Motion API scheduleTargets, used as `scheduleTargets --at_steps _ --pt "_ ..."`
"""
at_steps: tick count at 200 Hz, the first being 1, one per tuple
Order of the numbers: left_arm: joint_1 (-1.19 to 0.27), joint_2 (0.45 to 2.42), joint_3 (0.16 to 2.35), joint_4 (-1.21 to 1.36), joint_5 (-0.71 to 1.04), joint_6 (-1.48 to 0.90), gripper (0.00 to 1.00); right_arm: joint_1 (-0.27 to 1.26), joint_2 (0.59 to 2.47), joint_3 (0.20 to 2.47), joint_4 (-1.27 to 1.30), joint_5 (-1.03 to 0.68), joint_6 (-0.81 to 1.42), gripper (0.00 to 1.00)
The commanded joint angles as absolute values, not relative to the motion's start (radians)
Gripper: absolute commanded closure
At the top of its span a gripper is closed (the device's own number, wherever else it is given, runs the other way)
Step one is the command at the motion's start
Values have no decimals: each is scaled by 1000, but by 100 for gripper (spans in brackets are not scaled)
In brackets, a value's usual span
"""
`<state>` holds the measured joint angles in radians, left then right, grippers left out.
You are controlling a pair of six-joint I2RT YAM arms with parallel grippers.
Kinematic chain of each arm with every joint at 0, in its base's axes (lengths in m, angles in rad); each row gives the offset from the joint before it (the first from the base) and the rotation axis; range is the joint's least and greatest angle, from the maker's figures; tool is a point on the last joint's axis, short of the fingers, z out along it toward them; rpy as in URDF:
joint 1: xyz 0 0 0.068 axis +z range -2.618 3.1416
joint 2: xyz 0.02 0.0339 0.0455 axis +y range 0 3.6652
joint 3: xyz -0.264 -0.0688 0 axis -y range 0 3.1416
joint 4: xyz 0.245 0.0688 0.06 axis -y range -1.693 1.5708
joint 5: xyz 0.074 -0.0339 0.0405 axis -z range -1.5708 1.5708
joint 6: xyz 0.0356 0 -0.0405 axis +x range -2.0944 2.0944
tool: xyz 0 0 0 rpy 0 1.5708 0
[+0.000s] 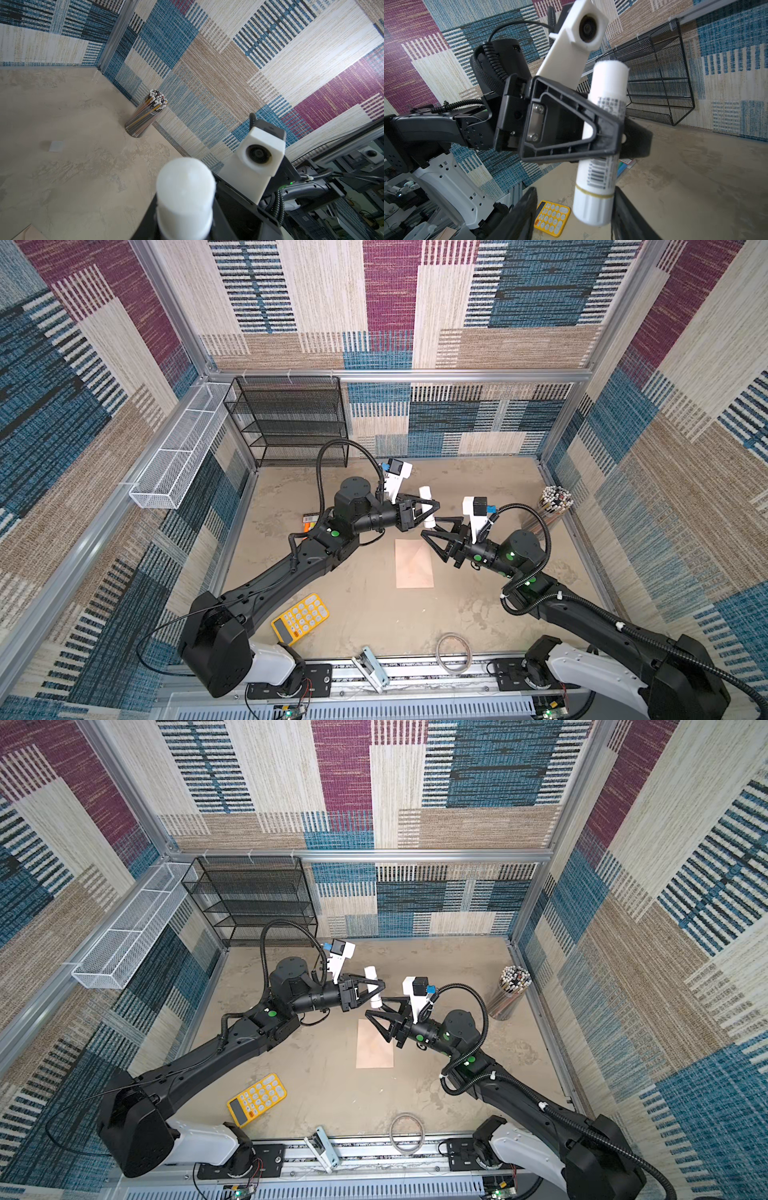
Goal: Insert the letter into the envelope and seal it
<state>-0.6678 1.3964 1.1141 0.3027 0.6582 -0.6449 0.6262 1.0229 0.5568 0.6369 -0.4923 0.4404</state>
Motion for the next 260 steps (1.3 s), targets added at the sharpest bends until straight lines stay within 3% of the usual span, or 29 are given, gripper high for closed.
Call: scheduleTargets --at_steps 1,90,108,136,167,260 --pt "-672 1399 1120 337 692 -639 90 626 1027 571 659 -461 434 48" --pt "-677 1399 1140 258 737 -608 81 626 1031 573 662 -441 439 84" --pt "-677 1398 1135 263 738 -614 72 626 1028 572 666 -444 451 86" --pt "-678 1385 1127 283 730 -630 49 626 1017 552 698 -434 495 87" --pt "-676 1345 1093 348 697 -652 36 626 1006 535 707 -415 526 86" --pt "-674 1360 1095 380 710 -669 49 624 1006 531 711 -440 545 86"
